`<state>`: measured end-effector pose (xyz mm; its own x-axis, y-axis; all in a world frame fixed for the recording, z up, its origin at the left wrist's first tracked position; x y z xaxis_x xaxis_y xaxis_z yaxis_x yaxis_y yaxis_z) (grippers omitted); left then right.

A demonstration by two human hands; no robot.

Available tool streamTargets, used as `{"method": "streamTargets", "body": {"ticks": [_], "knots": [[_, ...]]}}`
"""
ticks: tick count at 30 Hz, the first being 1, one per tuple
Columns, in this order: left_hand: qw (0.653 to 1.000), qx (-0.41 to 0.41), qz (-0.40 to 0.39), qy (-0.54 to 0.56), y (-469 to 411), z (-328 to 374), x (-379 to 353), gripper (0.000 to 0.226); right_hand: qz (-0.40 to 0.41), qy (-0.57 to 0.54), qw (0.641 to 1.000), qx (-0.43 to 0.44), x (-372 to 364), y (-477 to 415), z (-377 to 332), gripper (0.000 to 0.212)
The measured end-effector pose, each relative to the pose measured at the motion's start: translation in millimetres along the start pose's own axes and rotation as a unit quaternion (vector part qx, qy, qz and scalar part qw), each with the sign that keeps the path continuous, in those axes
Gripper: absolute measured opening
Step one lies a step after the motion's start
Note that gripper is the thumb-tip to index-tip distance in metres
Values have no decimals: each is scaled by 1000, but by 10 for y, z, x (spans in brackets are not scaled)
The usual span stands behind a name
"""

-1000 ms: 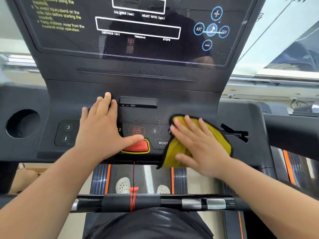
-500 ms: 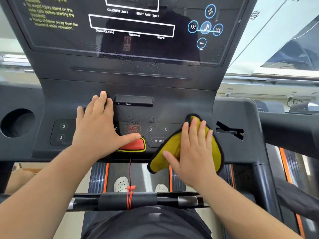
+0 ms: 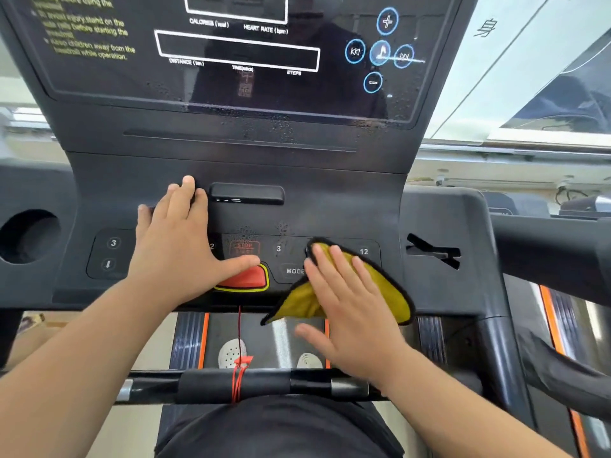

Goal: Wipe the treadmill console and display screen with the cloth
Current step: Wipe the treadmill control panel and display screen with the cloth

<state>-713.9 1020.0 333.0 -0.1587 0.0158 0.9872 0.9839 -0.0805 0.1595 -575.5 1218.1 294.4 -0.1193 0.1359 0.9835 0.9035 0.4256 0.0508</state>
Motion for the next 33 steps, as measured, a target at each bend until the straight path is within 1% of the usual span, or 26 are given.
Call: {"method": "streamTargets", "body": {"ticks": [3,5,8,9,11,14,16,18,20,22,25,26,27,30,31,33], "knots": [[1000,7,-1,10,3,11,14,141,38,-13,995,-87,98,150,440,90],[1000,14,-4,13,4,18,35,139,33,-11,989,-141,165,123,664,91],[1000,24,-9,11,5,16,59,137,17,20,985,-171,235,-81,683,95],[1000,26,-8,10,11,20,65,137,12,21,986,-165,230,-167,606,98],[999,32,-11,17,20,26,66,136,-4,18,993,-117,158,-293,331,101],[999,41,-20,26,43,49,59,137,-26,0,999,-19,-31,-196,-113,95],[998,48,-20,29,53,58,57,138,-20,-3,1000,16,-102,23,-204,90],[997,55,-23,40,56,54,55,140,-7,6,1000,7,-105,212,-74,90],[997,59,-22,51,60,51,49,143,4,10,999,-44,-35,289,208,92],[997,57,-15,58,66,56,47,141,-3,8,994,-108,41,272,491,98],[997,49,-14,59,66,50,46,140,-12,-2,985,-172,116,138,607,105],[997,44,-11,56,62,39,48,139,-10,-1,985,-171,130,74,527,105],[998,37,-8,53,58,26,48,137,-11,0,988,-152,129,7,388,104],[999,7,13,39,39,-21,59,131,-25,-18,998,-50,3,-94,-137,97],[999,-3,14,39,28,-43,59,131,-23,-29,999,-32,-28,-73,-242,95],[999,-26,7,45,10,-100,50,129,-17,-25,999,-24,-74,33,-283,93]]}}
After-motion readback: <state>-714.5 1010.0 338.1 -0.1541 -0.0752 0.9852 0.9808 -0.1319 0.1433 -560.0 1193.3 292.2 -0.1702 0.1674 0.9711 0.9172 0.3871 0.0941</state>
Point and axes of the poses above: each hand's wrist, its own y-axis away from the middle knuckle, its own x-axis out of the back of the hand, z = x × y, the point moved 9 cm from there along -y, towards the middle knuckle, and after that the axes turned 9 degrees about x, right-handed, at the moved point
